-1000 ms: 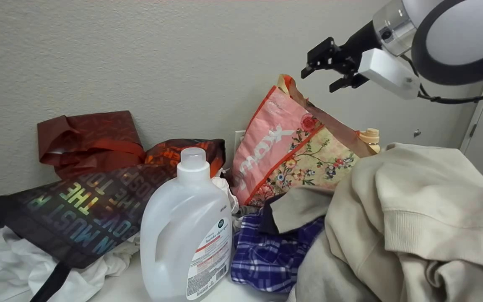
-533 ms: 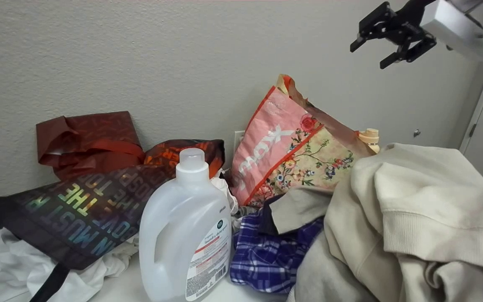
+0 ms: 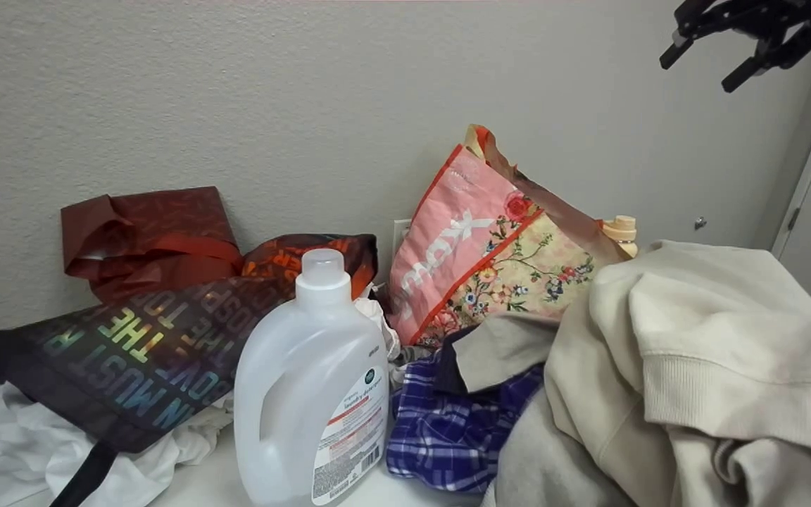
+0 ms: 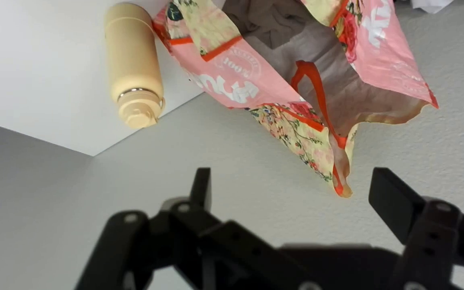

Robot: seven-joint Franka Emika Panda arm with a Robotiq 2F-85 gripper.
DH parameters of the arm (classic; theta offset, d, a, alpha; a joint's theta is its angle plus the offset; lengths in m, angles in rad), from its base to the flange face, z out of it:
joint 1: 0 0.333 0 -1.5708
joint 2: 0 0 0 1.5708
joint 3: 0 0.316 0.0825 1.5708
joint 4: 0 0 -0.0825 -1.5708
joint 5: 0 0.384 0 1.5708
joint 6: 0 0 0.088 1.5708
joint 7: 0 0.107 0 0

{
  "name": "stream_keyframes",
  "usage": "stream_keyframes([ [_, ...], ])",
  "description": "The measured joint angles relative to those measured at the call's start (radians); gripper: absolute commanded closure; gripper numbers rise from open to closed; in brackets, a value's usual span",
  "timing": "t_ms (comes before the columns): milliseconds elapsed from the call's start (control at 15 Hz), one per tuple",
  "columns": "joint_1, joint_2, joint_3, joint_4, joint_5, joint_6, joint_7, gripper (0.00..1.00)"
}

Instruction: Move the white bottle of detergent to the left

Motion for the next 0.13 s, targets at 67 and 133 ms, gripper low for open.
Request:
stream_keyframes([
  [67,-0.006,-0.007,0.004,0.003,-0.002,-0.029,0.0,0.0],
  [133,-0.011,-0.013,0.008,0.003,-0.006,-0.052,0.0,0.0],
])
